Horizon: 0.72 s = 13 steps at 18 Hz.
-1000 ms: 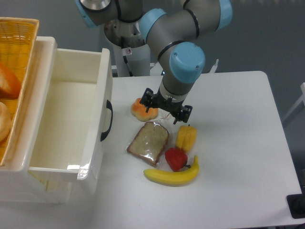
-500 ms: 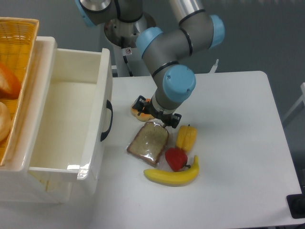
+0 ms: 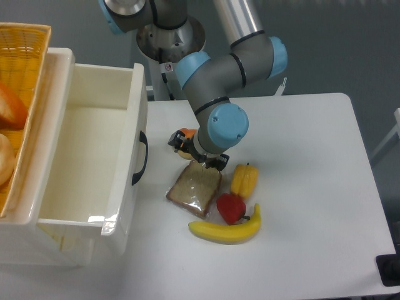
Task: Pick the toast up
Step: 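Rotate the gripper and lower it over the bagged toast slice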
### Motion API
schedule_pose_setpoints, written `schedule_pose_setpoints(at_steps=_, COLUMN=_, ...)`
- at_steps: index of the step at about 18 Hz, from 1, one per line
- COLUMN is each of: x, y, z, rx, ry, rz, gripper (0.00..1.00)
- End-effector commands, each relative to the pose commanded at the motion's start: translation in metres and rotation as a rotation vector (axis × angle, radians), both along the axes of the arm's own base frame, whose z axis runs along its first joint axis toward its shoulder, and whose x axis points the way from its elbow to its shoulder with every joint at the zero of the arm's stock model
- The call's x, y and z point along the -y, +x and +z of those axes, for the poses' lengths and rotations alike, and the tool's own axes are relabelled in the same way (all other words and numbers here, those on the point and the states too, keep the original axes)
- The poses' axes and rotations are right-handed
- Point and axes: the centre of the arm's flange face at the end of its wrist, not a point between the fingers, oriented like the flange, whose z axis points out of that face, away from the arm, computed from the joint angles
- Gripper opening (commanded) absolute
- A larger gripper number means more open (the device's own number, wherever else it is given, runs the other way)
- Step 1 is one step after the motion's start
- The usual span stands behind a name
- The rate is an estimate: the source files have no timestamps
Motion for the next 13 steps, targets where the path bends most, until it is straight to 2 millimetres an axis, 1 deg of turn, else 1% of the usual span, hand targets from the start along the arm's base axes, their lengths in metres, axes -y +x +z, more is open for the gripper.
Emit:
schedule_pose_setpoints(at_steps=4, x=0.004, y=0.003, z=-0.006, rx=0.011, ry=-0.015, rz=-0.005, gripper=1.00)
schedule_pose_setpoints(at_steps=7, x=0.011, y=0.001, z=-0.010, rx=-0.017, ry=-0.073, rz=-0.027, gripper=1.00)
schedule_pose_setpoints(at_steps=10, x=0.013, y=0.001, z=-0.012, rx=-0.018, ry=-0.079, rz=-0.028, gripper=1.00)
schedule_pose_setpoints(at_steps=13, x=0.014, y=0.000, z=-0.019, rx=-0.009, ry=-0.089, rz=-0.030, gripper=1.00)
